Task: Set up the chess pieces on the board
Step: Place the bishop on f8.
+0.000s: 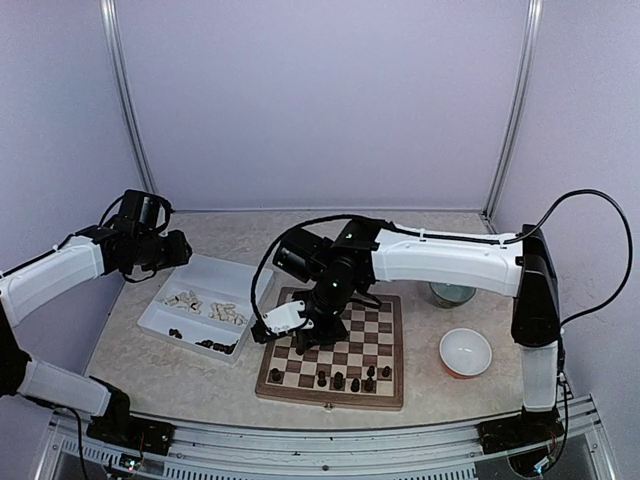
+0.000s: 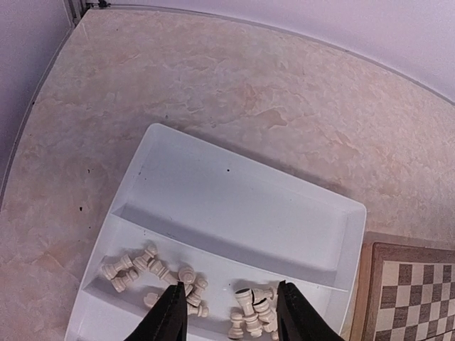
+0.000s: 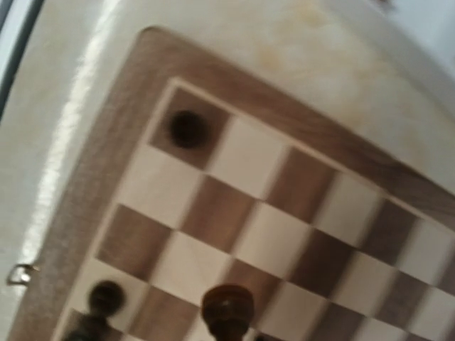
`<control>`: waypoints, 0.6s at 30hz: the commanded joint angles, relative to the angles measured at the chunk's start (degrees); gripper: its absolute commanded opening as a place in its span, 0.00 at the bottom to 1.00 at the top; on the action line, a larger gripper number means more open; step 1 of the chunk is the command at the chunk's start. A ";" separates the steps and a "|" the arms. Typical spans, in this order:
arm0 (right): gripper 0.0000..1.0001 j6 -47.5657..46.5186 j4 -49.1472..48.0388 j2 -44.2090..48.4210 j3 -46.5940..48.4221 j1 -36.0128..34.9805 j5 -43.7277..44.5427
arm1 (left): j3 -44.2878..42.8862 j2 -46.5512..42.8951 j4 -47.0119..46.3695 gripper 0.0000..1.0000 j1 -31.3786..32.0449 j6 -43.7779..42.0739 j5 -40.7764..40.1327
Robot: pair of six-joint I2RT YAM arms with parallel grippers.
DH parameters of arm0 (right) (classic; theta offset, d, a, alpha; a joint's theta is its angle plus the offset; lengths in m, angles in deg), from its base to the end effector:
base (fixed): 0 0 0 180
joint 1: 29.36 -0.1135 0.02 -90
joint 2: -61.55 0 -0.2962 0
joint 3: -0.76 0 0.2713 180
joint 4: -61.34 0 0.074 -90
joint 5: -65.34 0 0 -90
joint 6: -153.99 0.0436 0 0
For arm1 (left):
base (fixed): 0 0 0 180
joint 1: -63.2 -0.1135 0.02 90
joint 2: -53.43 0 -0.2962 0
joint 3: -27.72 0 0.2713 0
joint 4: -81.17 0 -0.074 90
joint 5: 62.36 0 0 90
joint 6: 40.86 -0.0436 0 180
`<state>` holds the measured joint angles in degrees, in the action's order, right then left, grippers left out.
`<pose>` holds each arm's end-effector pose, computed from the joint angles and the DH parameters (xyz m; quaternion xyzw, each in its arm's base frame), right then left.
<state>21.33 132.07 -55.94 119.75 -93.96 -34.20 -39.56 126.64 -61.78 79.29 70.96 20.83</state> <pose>0.1948 0.4271 0.2740 -0.7982 0.5692 0.1145 0.1608 0.2802 -0.0754 0.2891 -0.0694 0.9130 -0.0778 0.3943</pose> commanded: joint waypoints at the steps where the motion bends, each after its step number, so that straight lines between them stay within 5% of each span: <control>1: 0.02 -0.95 3.26 -2.17 -0.92 -2.25 1.36 | 1.09 -3.38 -3.73 0.44 -1.22 -1.34 -0.83; 18: 0.05 -1.38 3.91 -6.81 0.53 -6.06 4.22 | 1.59 -4.37 -3.00 0.44 -2.67 -1.08 1.02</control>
<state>20.09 134.52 -61.69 119.34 -98.83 -30.52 -38.42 123.49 -63.94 77.04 70.51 21.35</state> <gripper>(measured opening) 0.104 0.442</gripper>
